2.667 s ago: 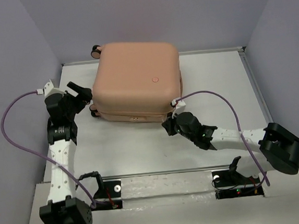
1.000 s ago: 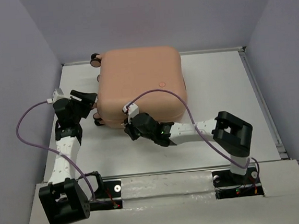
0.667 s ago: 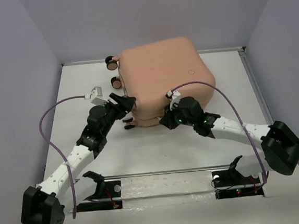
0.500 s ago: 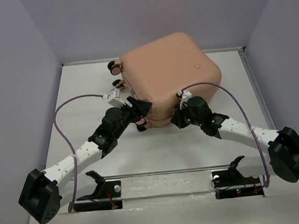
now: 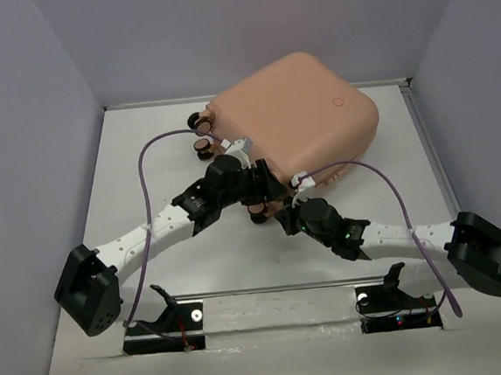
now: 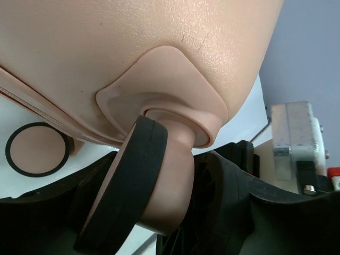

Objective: Pack the luggage

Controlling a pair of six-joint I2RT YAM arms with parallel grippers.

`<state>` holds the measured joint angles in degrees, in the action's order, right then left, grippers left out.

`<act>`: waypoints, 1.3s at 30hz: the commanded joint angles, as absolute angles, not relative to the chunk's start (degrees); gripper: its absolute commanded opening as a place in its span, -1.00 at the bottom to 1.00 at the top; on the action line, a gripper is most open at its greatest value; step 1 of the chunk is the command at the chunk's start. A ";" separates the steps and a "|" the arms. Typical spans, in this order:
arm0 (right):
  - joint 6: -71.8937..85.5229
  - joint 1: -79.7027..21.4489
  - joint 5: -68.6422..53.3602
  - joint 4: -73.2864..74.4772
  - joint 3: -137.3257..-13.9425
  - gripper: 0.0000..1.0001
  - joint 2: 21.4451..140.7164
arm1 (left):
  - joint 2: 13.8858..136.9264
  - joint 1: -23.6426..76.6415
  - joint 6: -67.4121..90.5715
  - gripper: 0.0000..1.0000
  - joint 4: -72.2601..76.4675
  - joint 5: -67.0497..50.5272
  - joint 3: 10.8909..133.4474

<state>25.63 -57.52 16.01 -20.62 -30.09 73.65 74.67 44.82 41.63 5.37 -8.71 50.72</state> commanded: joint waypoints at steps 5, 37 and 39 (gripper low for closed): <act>26.37 -64.34 13.43 -33.21 -30.50 -0.86 70.47 | 82.08 44.56 40.08 -0.88 18.89 -21.53 61.26; 30.06 -61.26 11.87 -38.76 -18.81 -0.86 62.66 | 89.37 9.23 -9.84 0.98 -6.06 -26.53 75.22; 29.88 -61.26 11.08 -39.55 -19.33 -0.86 63.01 | 91.92 9.32 -11.24 0.98 -7.99 -26.28 78.65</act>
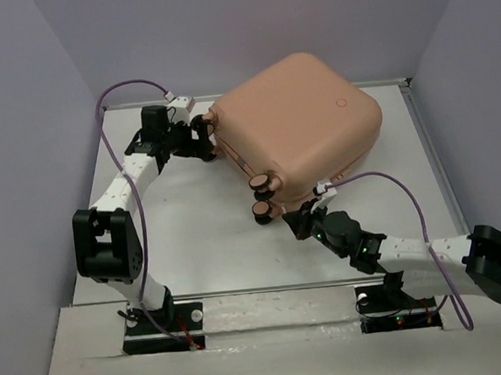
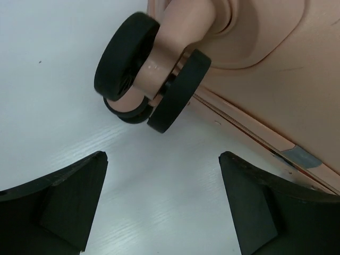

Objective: Pack the luggage

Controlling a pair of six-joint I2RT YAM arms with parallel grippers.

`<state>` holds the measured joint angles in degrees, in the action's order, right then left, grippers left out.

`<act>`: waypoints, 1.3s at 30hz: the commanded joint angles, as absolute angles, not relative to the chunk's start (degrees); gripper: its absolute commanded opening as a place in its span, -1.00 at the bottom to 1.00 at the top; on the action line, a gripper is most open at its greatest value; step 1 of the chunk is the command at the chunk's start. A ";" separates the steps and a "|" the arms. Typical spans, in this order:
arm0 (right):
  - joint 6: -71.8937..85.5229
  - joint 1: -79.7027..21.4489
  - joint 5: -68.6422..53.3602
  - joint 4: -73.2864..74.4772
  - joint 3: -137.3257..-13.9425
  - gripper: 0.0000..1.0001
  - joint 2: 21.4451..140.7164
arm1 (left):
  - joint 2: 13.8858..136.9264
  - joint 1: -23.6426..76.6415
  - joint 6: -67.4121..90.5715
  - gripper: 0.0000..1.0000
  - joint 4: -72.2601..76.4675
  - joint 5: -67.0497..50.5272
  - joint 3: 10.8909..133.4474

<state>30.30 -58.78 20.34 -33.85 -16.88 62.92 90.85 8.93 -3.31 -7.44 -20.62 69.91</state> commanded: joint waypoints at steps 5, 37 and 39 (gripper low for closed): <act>29.18 -61.26 9.67 -39.99 -20.56 -0.86 64.86 | 98.59 9.58 -13.62 0.98 -10.90 -23.39 85.41; 29.97 -61.26 10.10 -37.44 -18.63 -0.86 62.67 | 112.94 16.43 -18.72 -0.04 -14.59 -17.40 101.78; 29.88 -61.26 10.81 -36.57 -18.46 -0.86 61.79 | 113.03 16.35 -17.93 -0.62 -14.33 -17.49 100.56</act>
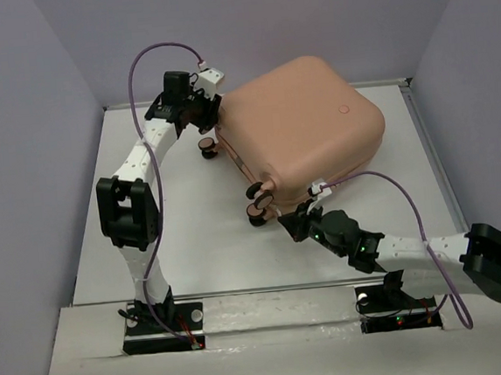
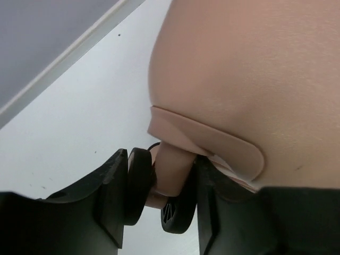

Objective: Pack the luggage

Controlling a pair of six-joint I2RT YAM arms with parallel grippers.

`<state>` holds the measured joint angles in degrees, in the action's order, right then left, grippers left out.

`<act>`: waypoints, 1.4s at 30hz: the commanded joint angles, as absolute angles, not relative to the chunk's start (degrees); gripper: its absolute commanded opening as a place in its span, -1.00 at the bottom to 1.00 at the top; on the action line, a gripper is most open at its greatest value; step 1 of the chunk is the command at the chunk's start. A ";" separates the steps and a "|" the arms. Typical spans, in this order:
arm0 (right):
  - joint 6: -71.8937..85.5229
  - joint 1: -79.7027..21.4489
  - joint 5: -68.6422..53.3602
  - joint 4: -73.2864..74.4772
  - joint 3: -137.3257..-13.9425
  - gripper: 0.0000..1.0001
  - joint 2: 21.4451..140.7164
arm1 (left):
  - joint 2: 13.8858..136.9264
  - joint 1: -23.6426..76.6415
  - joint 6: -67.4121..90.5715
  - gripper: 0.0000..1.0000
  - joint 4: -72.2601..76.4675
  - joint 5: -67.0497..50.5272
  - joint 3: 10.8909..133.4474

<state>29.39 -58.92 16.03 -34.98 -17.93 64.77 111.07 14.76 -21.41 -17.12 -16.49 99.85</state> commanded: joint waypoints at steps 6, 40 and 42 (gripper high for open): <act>30.06 -57.14 11.25 -34.63 -18.37 -0.86 60.29 | 110.66 16.26 -14.68 -0.88 -11.52 -12.85 93.69; 31.73 -57.66 21.90 -57.81 -27.50 -0.86 83.82 | 62.67 34.98 45.87 -0.88 26.53 -35.77 36.47; 30.85 -58.79 19.44 -60.11 -30.82 -0.86 89.54 | 62.14 35.77 48.85 -0.88 30.40 -35.95 36.74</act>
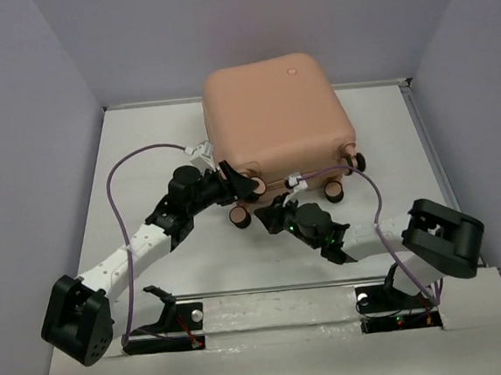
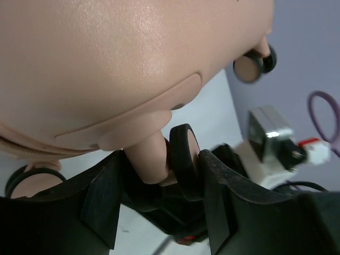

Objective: Pack the luggage

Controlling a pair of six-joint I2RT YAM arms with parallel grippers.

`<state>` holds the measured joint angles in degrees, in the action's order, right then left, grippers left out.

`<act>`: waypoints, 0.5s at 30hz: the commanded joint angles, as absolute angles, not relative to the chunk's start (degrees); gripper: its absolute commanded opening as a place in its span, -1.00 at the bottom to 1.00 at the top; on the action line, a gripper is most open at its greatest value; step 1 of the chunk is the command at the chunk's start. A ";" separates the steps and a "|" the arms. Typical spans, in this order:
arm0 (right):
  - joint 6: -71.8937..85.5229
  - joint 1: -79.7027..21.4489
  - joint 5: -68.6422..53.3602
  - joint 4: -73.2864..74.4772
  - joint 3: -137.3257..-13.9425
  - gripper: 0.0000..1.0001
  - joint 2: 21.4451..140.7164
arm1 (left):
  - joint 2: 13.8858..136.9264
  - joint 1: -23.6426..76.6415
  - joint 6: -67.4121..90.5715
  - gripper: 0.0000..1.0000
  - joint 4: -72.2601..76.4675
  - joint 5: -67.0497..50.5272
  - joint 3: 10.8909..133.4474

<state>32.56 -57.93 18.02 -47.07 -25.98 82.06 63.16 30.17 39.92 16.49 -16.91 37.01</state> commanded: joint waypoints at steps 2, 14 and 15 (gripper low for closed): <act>27.19 -62.38 15.40 -56.90 -34.96 -0.86 94.27 | 61.09 36.47 49.57 -0.88 31.90 -35.60 37.79; 26.09 -60.22 19.34 -29.56 -28.68 -0.86 72.01 | 55.28 34.89 44.21 -0.88 22.51 -29.10 40.52; 27.32 -58.90 20.29 -25.35 -26.65 -0.86 66.07 | 54.94 34.11 43.08 -0.88 21.54 -28.22 40.08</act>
